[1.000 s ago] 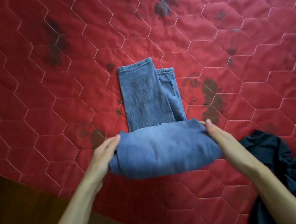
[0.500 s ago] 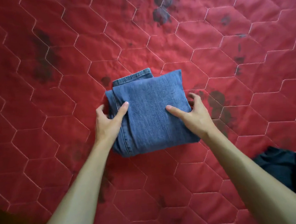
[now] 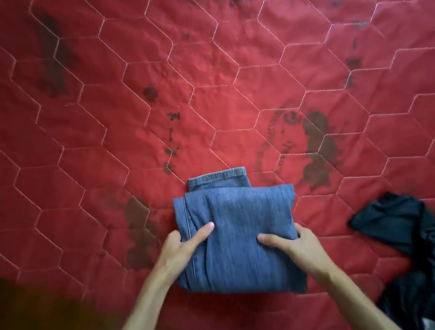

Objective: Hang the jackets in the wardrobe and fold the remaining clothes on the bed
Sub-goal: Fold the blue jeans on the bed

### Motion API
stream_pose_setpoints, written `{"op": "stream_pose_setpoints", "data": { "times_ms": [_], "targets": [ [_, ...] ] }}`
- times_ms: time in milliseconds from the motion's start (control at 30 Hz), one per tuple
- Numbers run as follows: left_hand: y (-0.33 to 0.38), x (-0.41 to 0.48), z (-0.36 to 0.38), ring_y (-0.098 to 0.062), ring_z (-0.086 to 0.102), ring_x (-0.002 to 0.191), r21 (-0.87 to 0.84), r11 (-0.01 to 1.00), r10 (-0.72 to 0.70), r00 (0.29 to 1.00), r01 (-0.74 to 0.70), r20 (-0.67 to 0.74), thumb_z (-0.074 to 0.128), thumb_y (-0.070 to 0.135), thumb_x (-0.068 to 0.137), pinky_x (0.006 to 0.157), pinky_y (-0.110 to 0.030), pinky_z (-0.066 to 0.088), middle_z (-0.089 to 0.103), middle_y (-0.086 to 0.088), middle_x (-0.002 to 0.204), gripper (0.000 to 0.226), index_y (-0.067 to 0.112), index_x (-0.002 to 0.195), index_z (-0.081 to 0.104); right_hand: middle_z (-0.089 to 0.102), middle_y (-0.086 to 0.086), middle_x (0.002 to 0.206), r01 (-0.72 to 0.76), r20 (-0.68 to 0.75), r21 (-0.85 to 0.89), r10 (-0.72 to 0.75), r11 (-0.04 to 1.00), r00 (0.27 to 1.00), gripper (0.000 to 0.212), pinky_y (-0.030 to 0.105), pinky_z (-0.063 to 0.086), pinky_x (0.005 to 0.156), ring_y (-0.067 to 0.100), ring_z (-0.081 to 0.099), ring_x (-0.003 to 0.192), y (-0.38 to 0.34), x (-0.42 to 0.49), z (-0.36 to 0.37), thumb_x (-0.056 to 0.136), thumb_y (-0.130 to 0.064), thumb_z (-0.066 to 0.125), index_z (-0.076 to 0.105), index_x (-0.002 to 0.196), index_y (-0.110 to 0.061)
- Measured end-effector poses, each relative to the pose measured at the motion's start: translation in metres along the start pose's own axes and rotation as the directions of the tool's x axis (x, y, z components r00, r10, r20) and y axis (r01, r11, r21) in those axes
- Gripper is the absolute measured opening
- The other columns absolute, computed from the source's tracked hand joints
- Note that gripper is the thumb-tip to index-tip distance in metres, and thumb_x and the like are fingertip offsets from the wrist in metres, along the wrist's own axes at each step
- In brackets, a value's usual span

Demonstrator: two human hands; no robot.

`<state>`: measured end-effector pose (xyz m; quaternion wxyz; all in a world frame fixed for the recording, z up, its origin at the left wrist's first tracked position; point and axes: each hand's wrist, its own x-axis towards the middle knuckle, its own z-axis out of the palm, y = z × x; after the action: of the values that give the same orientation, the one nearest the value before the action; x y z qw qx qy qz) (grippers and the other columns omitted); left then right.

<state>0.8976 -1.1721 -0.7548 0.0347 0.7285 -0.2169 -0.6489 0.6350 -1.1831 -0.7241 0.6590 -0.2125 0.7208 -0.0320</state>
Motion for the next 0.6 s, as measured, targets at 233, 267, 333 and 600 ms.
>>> {"op": "stream_pose_setpoints", "data": {
  "times_ms": [233, 267, 333, 600],
  "targets": [
    [-0.001, -0.008, 0.02, -0.014, 0.071, 0.099, 0.275, 0.953, 0.17, 0.976, -0.128, -0.133, 0.08, 0.055, 0.074, 0.085, -0.029, 0.054, 0.075, 0.008, 0.097, 0.042, 0.023, 0.1, 0.069, 0.074, -0.004, 0.099, 0.06, -0.222, -0.151, -0.093, 0.987, 0.971, 0.052, 0.045, 0.054, 0.089, 0.018, 0.071, 0.096, 0.014, 0.002, 0.008, 0.072, -0.062, 0.075, 0.064, 0.103, -0.021],
    [0.003, -0.01, 0.026, -0.026, 0.07, 0.101, 0.398, 0.914, 0.185, 0.953, -0.077, -0.241, 0.068, 0.064, 0.08, 0.082, -0.033, 0.053, 0.075, -0.002, 0.101, 0.053, 0.021, 0.111, 0.064, 0.071, -0.001, 0.106, 0.1, -0.33, -0.334, -0.215, 0.937, 0.919, 0.052, 0.046, 0.05, 0.093, 0.022, 0.067, 0.104, 0.011, 0.004, 0.009, 0.076, -0.058, 0.073, 0.06, 0.11, -0.02],
    [0.008, -0.019, 0.042, -0.041, 0.064, 0.103, 0.576, 0.817, 0.302, 0.825, 0.034, -0.478, 0.047, 0.061, 0.094, 0.084, -0.043, 0.049, 0.065, -0.022, 0.119, 0.068, 0.012, 0.14, 0.042, 0.057, 0.01, 0.134, 0.184, -0.448, -0.629, -0.546, 0.755, 0.708, 0.06, 0.046, 0.04, 0.105, 0.029, 0.052, 0.125, 0.002, 0.002, 0.018, 0.083, -0.033, 0.072, 0.048, 0.134, -0.012],
    [-0.025, 0.016, 0.06, -0.026, 0.016, 0.153, 0.946, 0.044, 0.799, 0.58, -0.32, 0.159, 0.054, 0.035, 0.091, 0.12, -0.054, 0.02, 0.013, -0.012, 0.165, 0.076, 0.017, 0.157, 0.021, 0.017, 0.007, 0.164, 0.455, 0.232, -0.884, -0.744, 0.107, 0.627, 0.07, 0.039, 0.014, 0.122, 0.02, 0.019, 0.151, 0.036, 0.021, 0.073, 0.086, -0.022, 0.041, 0.03, 0.154, -0.007]
  ]
}}
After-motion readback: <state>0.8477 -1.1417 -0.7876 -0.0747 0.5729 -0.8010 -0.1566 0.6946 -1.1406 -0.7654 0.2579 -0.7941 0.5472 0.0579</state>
